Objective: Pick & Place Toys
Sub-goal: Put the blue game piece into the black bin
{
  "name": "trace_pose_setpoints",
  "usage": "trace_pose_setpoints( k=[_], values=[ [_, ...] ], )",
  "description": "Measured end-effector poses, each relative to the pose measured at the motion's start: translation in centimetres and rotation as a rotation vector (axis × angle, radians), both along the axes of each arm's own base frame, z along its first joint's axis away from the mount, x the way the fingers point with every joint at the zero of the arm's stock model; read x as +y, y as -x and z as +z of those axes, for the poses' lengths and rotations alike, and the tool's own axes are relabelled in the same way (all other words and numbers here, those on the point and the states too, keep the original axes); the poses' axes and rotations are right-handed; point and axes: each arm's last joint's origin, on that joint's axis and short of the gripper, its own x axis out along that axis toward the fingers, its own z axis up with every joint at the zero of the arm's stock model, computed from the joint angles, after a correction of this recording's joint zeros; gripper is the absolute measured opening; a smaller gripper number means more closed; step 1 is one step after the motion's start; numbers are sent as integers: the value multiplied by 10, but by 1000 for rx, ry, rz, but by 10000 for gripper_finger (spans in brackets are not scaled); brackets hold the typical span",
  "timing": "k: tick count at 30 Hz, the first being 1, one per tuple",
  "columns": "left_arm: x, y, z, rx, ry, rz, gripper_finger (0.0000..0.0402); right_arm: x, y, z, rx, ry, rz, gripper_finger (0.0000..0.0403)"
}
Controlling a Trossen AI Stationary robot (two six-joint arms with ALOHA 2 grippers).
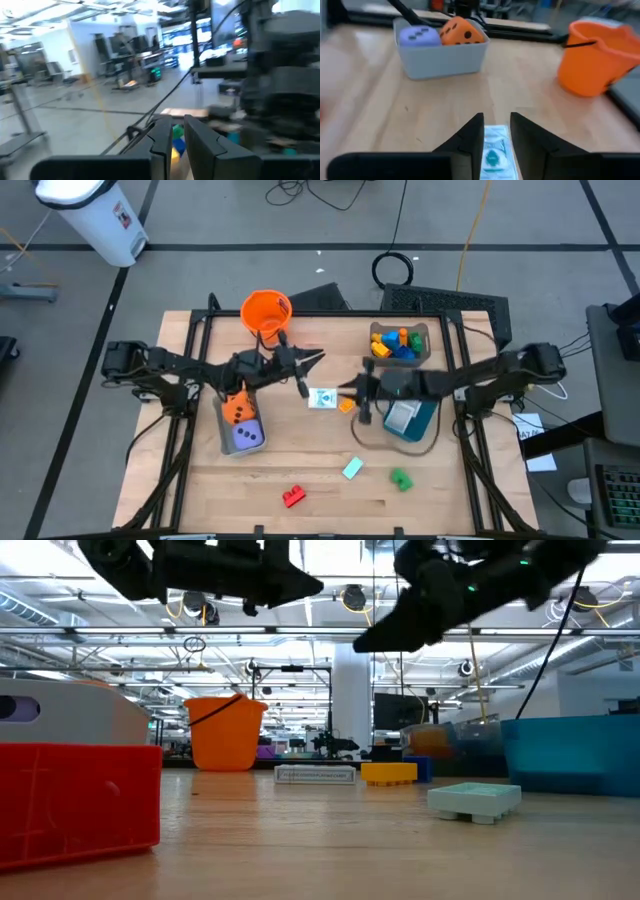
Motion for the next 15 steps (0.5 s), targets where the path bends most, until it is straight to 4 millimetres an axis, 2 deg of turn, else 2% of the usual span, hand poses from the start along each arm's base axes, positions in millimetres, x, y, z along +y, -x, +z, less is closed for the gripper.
trace_pose_setpoints(
  k=[4, 7, 15],
  values=[
    [13, -1, 9, -27, -22, -50, 58, -31, 6, 14, 10, -75, 5, 71],
    [22, -1, 19, -62, -21, -47, 58, -46, 14, 23, -23, -81, -41, 63],
    [25, -2, 23, -67, -58, -134, 58, -64, 22, 39, -124, -116, -120, 59]
  ],
)
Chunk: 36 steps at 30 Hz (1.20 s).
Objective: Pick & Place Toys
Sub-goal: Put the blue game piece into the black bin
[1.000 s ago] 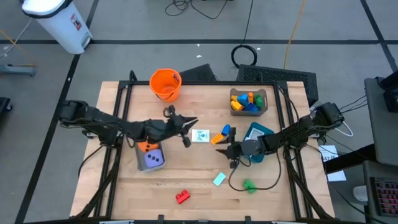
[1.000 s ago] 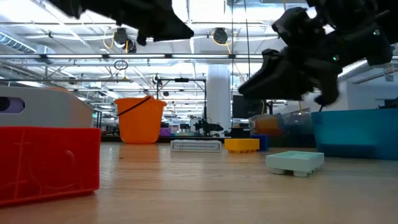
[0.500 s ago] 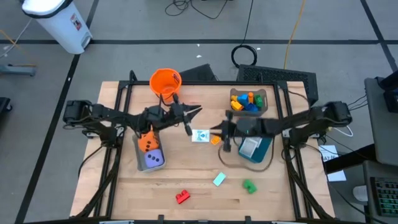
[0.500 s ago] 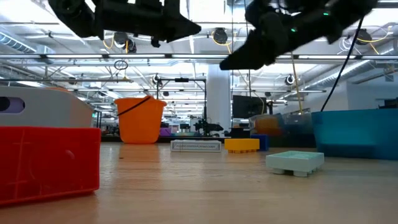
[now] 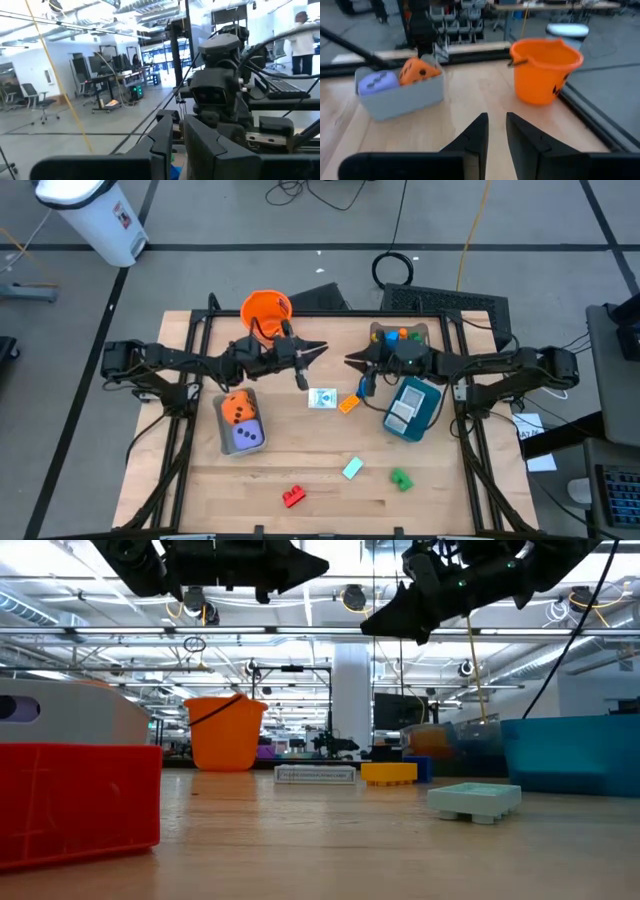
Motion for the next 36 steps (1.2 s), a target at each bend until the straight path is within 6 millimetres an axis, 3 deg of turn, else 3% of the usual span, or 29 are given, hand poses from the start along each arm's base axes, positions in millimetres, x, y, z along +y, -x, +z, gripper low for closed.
trace_pose_setpoints(
  k=[8, 14, 21, 36],
  values=[
    [-2, -3, 17, -62, 27, -86, 77, 0, -1, 2, -20, 3, 2, 59],
    [-7, -9, 26, -23, 20, -220, 161, 0, -1, 2, -18, 3, 2, 59],
    [-8, -10, 30, -43, 19, -193, 234, 1, -1, 2, -18, 3, 3, 59],
    [-23, -12, 24, 15, 41, -251, 253, 0, -1, 2, -18, 3, 3, 59]
  ],
)
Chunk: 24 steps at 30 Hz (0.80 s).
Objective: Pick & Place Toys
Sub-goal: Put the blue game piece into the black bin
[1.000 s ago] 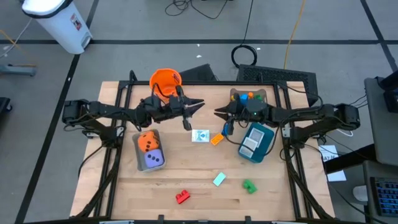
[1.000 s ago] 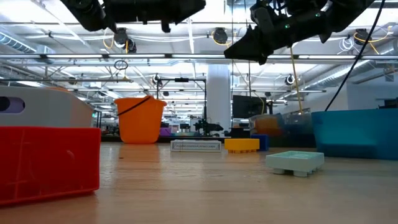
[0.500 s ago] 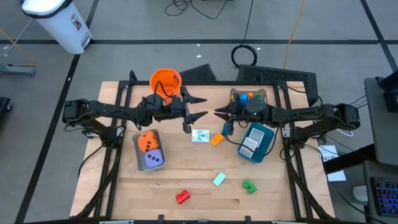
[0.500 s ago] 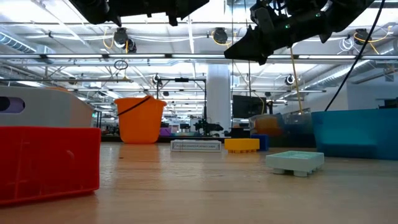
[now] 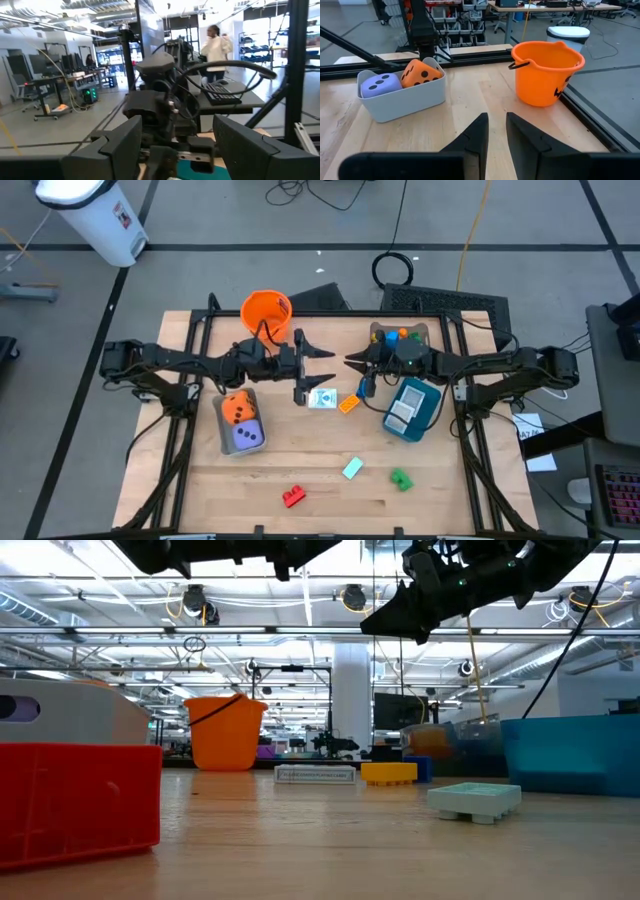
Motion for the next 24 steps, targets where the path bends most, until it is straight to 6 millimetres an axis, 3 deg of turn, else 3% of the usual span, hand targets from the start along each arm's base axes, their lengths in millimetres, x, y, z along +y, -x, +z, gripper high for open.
trace_pose_setpoints(
  k=[10, 17, 24],
  values=[
    [-17, -1, 0, 8, 138, -79, 253, 0, 0, 0, 0, 0, 0, 59],
    [-37, 0, -1, 13, 124, -139, 253, 0, 0, 1, -8, -2, -1, 59],
    [-65, 1, -15, 184, 122, -350, 253, 0, 0, 0, -20, -104, -23, 59]
  ],
)
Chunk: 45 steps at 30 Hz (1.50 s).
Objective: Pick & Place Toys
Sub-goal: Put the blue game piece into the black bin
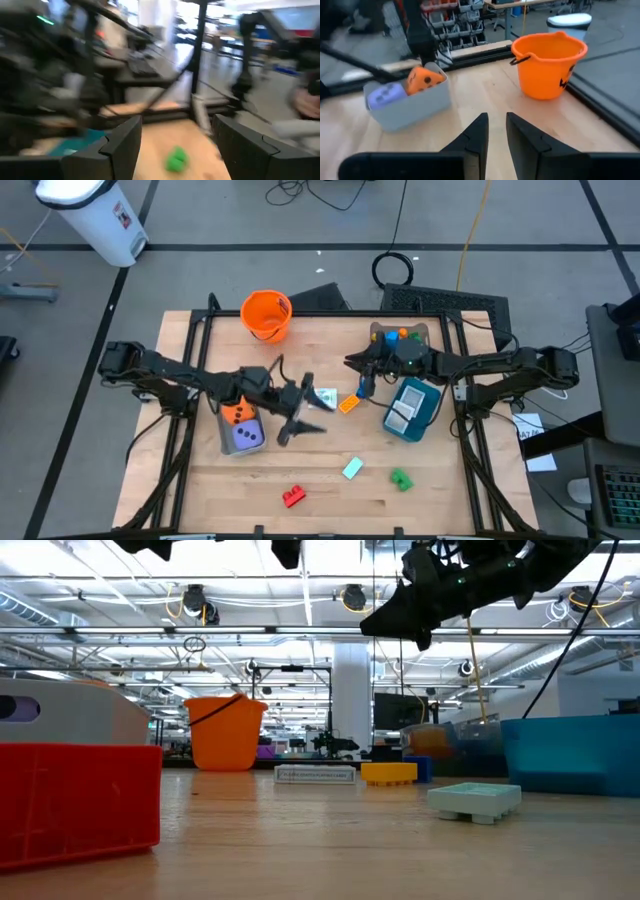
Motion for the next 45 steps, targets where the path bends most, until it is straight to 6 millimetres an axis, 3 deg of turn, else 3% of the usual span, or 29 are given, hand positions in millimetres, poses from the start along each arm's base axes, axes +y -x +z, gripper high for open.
trace_pose_setpoints(
  k=[5, 11, 15, 19, 23, 29, 35, 40, 45],
  values=[
    [-23, 2, -13, 89, 63, -119, 253, 4, -3, 12, -147, -111, 122, 59],
    [-41, 16, -18, -50, 71, -158, 253, 23, -7, 40, -333, -113, 290, 59],
    [-33, 21, -29, -64, 93, -123, 253, 34, -15, 54, -201, -129, 290, 59],
    [-19, 25, -47, 11, 125, -66, 253, 41, -16, 60, 84, -16, 121, 59],
    [-12, 29, -60, 46, 125, -36, 253, 42, -8, 53, 314, 83, -76, 59],
    [-8, 33, -69, 77, 117, -23, 253, 41, 6, 33, 528, 32, -167, 59],
    [-4, 32, -69, 75, 108, -8, 253, 41, 8, 13, 543, 48, -143, 59],
    [1, 32, -70, 81, 109, 8, 253, 42, 2, -2, 485, 22, 27, 59],
    [2, 32, -70, 81, 108, 11, 253, 37, 1, -13, 485, -2, 50, 68]
  ],
)
